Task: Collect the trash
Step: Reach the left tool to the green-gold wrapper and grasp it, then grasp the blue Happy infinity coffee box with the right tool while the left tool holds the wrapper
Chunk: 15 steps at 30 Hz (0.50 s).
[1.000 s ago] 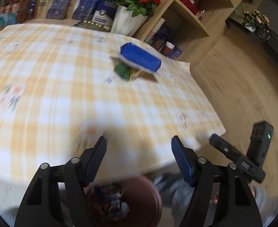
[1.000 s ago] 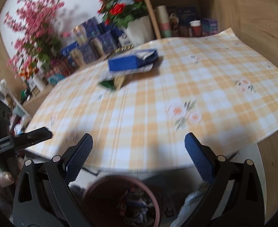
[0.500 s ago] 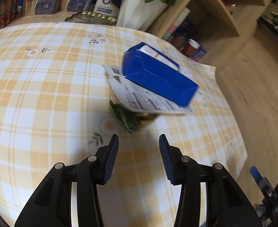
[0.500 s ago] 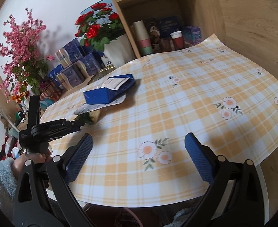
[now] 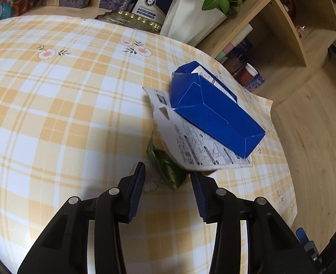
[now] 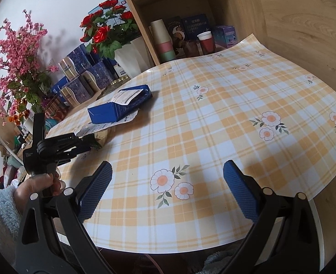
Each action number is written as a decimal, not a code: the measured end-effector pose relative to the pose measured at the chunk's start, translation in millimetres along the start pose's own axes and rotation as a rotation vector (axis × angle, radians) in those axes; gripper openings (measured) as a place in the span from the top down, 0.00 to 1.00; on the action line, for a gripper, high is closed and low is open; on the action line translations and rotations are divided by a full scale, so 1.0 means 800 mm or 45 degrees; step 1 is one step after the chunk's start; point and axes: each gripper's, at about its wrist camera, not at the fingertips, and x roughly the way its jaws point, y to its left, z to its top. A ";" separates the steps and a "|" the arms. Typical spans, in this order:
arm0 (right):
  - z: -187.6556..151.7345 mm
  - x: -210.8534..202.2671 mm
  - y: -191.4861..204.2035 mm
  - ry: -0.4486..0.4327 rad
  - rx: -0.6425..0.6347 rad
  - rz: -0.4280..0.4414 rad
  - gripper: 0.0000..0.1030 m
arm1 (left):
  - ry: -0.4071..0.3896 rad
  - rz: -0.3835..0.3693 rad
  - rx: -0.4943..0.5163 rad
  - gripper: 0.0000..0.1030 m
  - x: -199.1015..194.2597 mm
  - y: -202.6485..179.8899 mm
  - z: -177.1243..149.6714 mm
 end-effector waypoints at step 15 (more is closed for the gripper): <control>0.074 0.075 0.076 0.007 -0.311 0.018 0.07 | 0.066 0.082 0.165 0.87 -0.066 0.039 -0.039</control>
